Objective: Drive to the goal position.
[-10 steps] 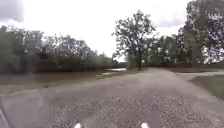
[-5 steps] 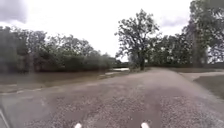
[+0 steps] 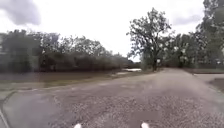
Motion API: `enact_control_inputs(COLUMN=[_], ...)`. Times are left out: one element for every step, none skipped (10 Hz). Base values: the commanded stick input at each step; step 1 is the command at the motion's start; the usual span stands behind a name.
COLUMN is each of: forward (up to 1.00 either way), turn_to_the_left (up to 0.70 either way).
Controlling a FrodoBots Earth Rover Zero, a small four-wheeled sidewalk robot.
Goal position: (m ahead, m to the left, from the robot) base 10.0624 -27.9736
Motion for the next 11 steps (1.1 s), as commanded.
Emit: enact_control_inputs(forward=[0.0, 0.0, 0.0, 0.0, 0.0, 0.0, 0.0, 0.0, 0.0, 0.0, 0.0], turn_to_the_left=[0.05, 0.05, 0.05, 0.05, 0.05, 0.05, 0.05, 0.05, 0.05, 0.05, 0.05])
